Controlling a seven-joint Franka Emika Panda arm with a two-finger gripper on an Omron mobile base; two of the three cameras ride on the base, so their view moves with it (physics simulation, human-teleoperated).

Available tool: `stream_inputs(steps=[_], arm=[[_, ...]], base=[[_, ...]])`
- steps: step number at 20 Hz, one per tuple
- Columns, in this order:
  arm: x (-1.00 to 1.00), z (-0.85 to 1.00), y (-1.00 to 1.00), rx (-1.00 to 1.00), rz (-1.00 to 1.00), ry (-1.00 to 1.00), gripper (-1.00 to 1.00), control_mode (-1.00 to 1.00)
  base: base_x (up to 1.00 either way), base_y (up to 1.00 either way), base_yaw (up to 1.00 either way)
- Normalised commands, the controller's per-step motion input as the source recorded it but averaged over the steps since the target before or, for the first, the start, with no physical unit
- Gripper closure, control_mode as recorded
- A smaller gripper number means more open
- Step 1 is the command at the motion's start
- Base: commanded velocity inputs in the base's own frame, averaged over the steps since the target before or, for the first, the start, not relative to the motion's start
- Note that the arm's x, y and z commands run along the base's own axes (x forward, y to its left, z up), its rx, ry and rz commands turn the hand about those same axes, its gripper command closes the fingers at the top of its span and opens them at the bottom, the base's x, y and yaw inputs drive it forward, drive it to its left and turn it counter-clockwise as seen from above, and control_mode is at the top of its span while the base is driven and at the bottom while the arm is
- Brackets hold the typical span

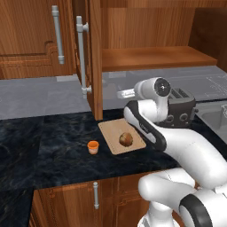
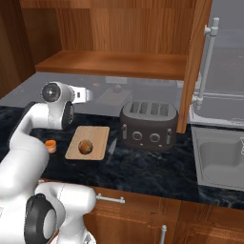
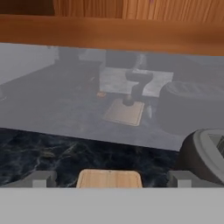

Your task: Pick the bread, place it on the cutting board, pick the jam, place it on the counter, and close the cabinet.

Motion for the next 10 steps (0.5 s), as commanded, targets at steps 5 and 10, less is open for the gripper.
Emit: stream_inputs(steps=[5, 10], arm=[[-0.13, 0.28, 0.0, 0.0, 0.0, 0.0, -1.0, -1.0], [-0.26, 0.26, 0.0, 0.0, 0.0, 0.0, -1.0, -1.0]], base=[[0.0, 0.0, 0.0], [0.0, 0.0, 0.0]])
